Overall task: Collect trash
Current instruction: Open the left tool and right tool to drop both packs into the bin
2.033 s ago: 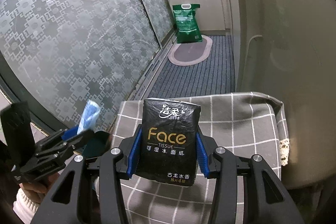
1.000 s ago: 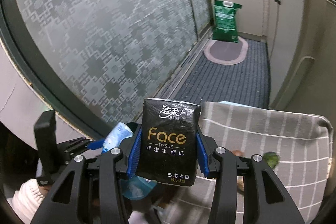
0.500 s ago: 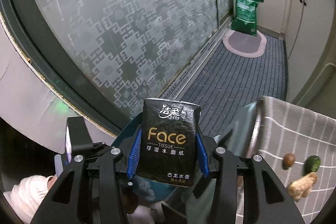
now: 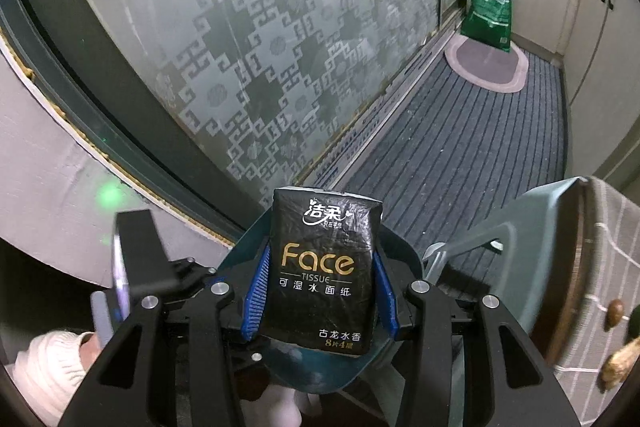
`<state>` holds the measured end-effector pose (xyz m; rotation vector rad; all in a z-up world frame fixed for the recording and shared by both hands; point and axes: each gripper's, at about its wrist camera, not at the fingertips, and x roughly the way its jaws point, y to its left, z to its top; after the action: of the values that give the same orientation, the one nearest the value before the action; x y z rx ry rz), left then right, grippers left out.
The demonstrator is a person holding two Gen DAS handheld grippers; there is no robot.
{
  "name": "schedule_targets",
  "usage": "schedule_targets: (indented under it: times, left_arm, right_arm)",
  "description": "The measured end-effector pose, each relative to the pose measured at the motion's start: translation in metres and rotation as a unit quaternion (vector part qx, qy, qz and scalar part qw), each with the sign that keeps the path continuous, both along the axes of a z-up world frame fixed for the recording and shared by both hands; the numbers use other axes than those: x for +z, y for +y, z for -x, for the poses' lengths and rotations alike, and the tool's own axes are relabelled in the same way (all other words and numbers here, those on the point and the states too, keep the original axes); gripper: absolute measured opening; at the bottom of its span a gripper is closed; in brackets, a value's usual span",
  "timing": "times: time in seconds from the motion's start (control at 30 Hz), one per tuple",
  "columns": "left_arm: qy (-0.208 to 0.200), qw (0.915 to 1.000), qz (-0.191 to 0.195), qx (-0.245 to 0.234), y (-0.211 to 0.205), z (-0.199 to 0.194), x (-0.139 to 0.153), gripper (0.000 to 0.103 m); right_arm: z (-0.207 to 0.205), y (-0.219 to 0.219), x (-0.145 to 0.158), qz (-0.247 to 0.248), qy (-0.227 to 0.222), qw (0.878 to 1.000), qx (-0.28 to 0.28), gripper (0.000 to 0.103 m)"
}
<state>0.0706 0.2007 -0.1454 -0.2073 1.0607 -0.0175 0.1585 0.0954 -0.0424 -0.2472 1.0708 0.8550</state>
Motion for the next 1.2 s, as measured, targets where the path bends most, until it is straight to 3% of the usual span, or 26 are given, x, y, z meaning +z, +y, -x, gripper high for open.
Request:
schedule_targets:
  times: [0.6, 1.03, 1.2]
  left_arm:
    - [-0.100, 0.9943, 0.015, 0.033, 0.022, 0.042, 0.080, 0.032]
    - [-0.164, 0.9856, 0.029, 0.030, 0.012, 0.060, 0.136, 0.028]
    - [-0.189, 0.9812, 0.033, 0.023, 0.003, 0.067, 0.156, 0.028]
  right_arm:
    - [0.002, 0.034, -0.056, 0.058, 0.015, 0.998, 0.010, 0.046]
    - [0.012, 0.045, -0.114, 0.109, 0.039, 0.993, 0.027, 0.047]
    - [0.014, 0.043, -0.124, 0.118, 0.043, 0.992, 0.025, 0.054]
